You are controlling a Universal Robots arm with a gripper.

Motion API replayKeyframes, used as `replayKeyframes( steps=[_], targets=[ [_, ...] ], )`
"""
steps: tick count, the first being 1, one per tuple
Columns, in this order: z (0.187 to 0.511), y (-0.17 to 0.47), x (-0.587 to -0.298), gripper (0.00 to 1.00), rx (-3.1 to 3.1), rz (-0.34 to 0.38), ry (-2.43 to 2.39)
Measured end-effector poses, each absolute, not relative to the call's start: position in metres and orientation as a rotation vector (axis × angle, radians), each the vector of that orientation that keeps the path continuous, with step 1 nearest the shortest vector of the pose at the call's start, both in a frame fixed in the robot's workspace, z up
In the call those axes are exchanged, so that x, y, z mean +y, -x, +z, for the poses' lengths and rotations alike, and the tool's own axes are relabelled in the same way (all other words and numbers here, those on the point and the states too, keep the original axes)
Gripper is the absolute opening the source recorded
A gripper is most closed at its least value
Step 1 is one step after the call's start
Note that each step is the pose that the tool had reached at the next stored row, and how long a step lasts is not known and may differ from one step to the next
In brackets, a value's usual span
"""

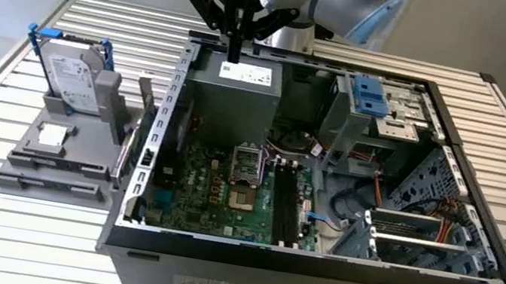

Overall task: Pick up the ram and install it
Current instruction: 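Reach for the ram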

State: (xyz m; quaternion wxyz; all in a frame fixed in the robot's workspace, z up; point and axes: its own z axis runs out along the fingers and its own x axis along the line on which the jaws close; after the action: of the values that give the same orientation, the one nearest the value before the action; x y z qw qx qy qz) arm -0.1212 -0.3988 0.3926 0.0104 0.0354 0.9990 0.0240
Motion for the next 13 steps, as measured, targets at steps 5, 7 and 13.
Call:
replayKeyframes(
  steps=[5, 7, 13],
  targets=[
    [0.3926, 0.1212, -0.3988, 0.00, 3.118, 0.075, -0.110],
    [0.3926, 0.1212, -0.3988, 0.00, 3.118, 0.075, -0.110],
    [0.3926, 0.1212, -0.3988, 0.00, 3.118, 0.075, -0.110]
  ],
)
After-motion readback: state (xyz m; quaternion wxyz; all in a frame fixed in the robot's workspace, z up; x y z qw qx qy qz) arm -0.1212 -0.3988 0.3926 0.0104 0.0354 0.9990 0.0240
